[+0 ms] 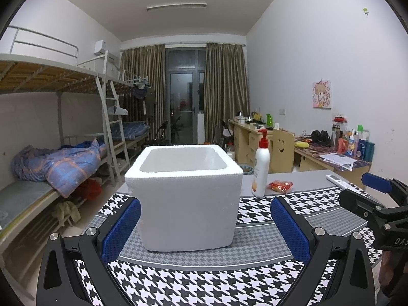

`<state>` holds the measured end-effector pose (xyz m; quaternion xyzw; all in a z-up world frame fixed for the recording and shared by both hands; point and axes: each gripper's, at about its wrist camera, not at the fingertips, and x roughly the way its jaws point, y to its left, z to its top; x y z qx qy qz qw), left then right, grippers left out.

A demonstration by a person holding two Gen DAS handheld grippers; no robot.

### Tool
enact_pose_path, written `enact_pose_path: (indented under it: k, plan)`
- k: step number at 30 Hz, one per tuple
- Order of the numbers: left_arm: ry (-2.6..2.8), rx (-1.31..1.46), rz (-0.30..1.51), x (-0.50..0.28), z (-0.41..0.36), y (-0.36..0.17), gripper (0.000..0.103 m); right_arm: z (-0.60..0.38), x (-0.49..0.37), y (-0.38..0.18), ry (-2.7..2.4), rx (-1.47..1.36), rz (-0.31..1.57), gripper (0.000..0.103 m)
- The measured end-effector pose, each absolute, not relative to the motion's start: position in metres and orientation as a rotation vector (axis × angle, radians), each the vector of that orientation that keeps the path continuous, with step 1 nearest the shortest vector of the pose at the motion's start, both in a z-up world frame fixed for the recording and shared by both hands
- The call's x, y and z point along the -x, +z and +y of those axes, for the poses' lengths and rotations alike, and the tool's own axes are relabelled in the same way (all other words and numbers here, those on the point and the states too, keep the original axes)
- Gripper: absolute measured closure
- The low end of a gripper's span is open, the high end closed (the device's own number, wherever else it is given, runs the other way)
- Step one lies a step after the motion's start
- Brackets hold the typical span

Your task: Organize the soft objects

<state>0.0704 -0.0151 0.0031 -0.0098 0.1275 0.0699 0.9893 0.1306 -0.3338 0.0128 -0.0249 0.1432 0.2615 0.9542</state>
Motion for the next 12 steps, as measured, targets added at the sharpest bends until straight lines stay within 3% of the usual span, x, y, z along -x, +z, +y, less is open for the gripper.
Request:
enact_pose_path:
  k: [12]
  plan:
    - [0.143, 0.021, 0.257, -0.0721, -0.0133, 0.0012, 0.001, -0.3294, -0.1339, 0.0117, 0.538, 0.057, 0.299, 0.001]
